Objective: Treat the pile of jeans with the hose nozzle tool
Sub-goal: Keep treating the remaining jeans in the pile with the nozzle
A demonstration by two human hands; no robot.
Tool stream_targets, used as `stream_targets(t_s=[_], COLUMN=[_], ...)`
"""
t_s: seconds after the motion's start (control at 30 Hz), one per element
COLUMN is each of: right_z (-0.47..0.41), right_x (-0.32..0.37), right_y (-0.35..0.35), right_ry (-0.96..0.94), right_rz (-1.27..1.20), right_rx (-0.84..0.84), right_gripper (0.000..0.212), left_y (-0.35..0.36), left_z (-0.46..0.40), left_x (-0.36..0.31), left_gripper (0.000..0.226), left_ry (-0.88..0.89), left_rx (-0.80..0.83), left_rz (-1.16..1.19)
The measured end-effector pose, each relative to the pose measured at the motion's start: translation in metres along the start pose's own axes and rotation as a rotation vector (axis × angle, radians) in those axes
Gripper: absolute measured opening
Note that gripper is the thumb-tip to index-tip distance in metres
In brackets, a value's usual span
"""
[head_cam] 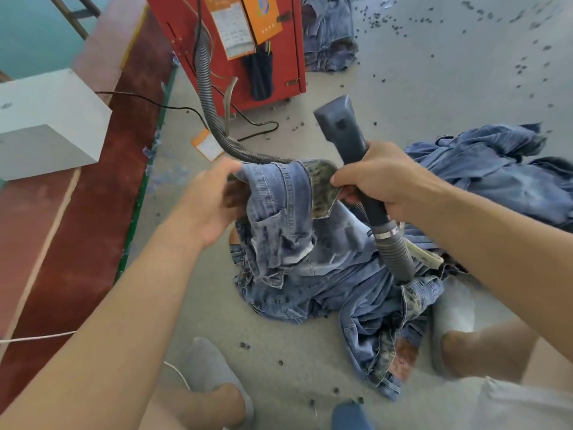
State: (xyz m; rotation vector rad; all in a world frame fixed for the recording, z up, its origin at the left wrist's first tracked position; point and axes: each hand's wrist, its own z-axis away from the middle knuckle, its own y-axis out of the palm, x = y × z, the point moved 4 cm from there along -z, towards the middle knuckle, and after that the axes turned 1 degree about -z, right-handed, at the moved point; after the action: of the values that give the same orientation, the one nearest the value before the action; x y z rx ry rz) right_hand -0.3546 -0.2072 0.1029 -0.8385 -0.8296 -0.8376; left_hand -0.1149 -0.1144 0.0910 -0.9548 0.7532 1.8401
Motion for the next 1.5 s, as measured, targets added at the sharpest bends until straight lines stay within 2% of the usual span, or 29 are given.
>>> stream_targets(t_s=[0.03, 0.07, 0.13, 0.2, 0.23, 0.27, 0.33, 0.4, 0.47, 0.5, 0.6, 0.7, 0.77, 0.83, 0.9, 1.0, 1.13, 1.2, 1.4, 1.5], right_z=[-0.002, -0.003, -0.005, -0.008, -0.008, -0.009, -0.011, -0.01, -0.009, -0.009, -0.008, 0.001, 0.015, 0.031, 0.042, 0.05, 0.052, 0.051, 0.042, 0.031], right_x=[0.003, 0.006, 0.011, 0.012, 0.013, 0.013, 0.014, 0.017, 0.019, 0.02, 0.026, 0.033, 0.04, 0.048, 0.048, 0.041, 0.039, 0.039, 0.037, 0.032], right_y=[-0.006, -0.011, -0.017, -0.019, -0.019, -0.018, -0.018, -0.019, -0.024, -0.027, -0.035, -0.049, -0.061, -0.07, -0.072, -0.065, -0.053, -0.047, -0.043, -0.048], right_ry=[-0.003, -0.002, -0.004, -0.002, -0.003, -0.008, -0.018, -0.043, -0.064, -0.067, -0.084, -0.201, -0.332, -0.488, -0.535, -0.552, -0.608, -0.602, -0.544, -0.496], right_rz=[-0.018, -0.036, -0.09, -0.131, -0.144, -0.145, -0.095, -0.031, -0.055, -0.084, -0.056, 0.087, 0.223, 0.529, 0.767, 0.855, 0.821, 0.835, 0.943, 1.085], right_rx=[-0.021, -0.037, -0.043, -0.016, 0.012, 0.045, 0.098, 0.107, 0.087, 0.08, 0.071, 0.08, 0.111, 0.122, 0.148, 0.201, 0.266, 0.285, 0.31, 0.275], right_gripper=[0.021, 0.024, 0.018, 0.012, 0.011, 0.011, 0.012, 0.013, 0.015, 0.011, 0.011, 0.04, 0.048, 0.047, 0.047, 0.041, 0.024, 0.019, 0.007, 0.011], left_y=[0.001, 0.004, 0.017, 0.032, 0.038, 0.044, 0.051, 0.046, 0.041, 0.039, 0.033, 0.03, 0.025, 0.02, 0.019, 0.023, 0.028, 0.033, 0.033, 0.028], left_z=[0.002, 0.006, 0.013, 0.022, 0.026, 0.027, 0.026, 0.023, 0.018, 0.021, 0.026, 0.027, 0.024, 0.022, 0.021, 0.021, 0.023, 0.023, 0.02, 0.019], left_x=[0.007, 0.014, 0.032, 0.053, 0.061, 0.067, 0.067, 0.052, 0.036, 0.028, 0.025, 0.026, 0.026, 0.027, 0.03, 0.034, 0.035, 0.036, 0.04, 0.036], left_gripper=[0.065, 0.073, 0.084, 0.107, 0.101, 0.083, 0.05, 0.039, 0.033, 0.032, 0.039, 0.041, 0.037, 0.03, 0.032, 0.024, 0.032, 0.032, 0.035, 0.035], left_ry=[0.005, -0.013, -0.065, -0.092, -0.064, -0.014, 0.096, 0.145, 0.157, 0.164, 0.159, 0.172, 0.224, 0.325, 0.386, 0.456, 0.502, 0.49, 0.264, 0.235], left_rx=[-0.073, -0.092, 0.035, 0.202, 0.217, 0.181, 0.033, -0.061, 0.087, 0.177, 0.254, 0.232, 0.194, 0.133, 0.055, 0.022, 0.039, 0.069, 0.123, 0.091], left_rz=[-0.22, -0.34, -0.398, -0.584, -0.683, -0.712, -0.556, -0.233, 0.081, 0.138, 0.117, 0.177, 0.142, 0.002, -0.103, -0.185, -0.304, -0.26, 0.18, 0.199])
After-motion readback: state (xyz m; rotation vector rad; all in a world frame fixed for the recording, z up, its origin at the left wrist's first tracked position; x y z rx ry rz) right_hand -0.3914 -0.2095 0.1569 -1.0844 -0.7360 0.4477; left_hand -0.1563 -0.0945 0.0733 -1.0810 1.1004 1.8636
